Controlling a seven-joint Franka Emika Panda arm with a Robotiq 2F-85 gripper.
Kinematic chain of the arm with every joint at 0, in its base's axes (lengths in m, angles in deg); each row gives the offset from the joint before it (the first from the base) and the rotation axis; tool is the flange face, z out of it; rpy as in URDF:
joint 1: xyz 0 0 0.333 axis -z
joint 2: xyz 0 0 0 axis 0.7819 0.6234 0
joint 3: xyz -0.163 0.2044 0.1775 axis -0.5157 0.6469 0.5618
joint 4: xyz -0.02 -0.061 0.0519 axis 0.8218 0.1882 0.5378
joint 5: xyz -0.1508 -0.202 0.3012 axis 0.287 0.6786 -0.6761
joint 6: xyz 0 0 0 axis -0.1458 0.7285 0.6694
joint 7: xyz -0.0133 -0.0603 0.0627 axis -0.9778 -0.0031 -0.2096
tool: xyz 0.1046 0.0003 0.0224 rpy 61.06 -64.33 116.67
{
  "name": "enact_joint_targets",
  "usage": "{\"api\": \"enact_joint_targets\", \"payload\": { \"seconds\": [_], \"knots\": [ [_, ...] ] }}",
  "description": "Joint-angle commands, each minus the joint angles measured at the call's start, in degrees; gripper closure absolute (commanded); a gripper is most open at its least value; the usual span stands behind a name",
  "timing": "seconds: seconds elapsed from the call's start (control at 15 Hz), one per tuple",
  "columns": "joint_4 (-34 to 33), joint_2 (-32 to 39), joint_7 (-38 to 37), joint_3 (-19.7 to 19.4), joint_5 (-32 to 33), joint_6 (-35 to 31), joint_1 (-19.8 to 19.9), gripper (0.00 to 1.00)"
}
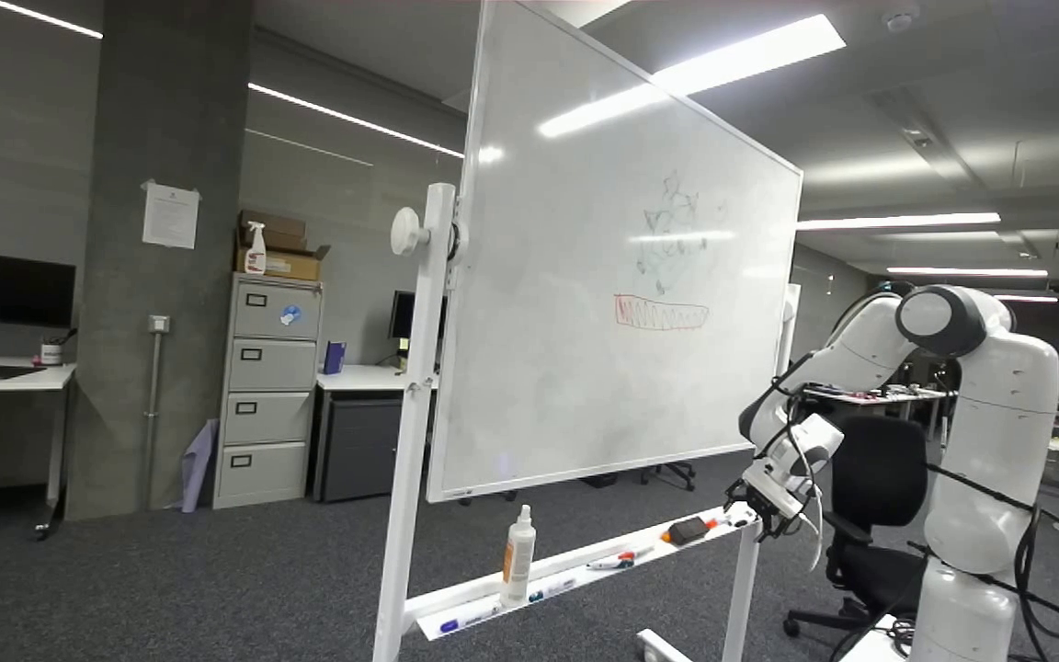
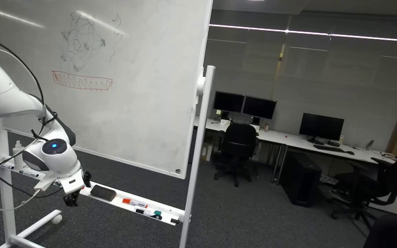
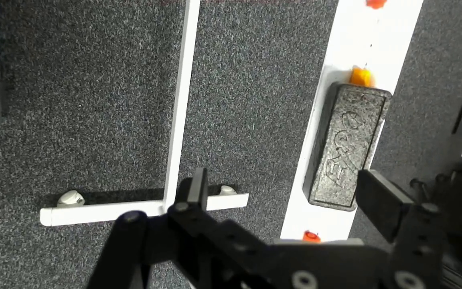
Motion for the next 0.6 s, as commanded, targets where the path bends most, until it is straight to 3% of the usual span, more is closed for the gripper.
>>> {"api": "enact_joint_targets", "payload": {
  "seconds": [0.0, 0.53],
  "knots": [
    [0.00, -0.02, 0.00, 0.00, 0.00, 0.00, 0.00, 0.00],
    [-6.54, 4.68, -2.56, 1.56, -7.32, -2.33, -1.11, 0.00]
  ]
}}
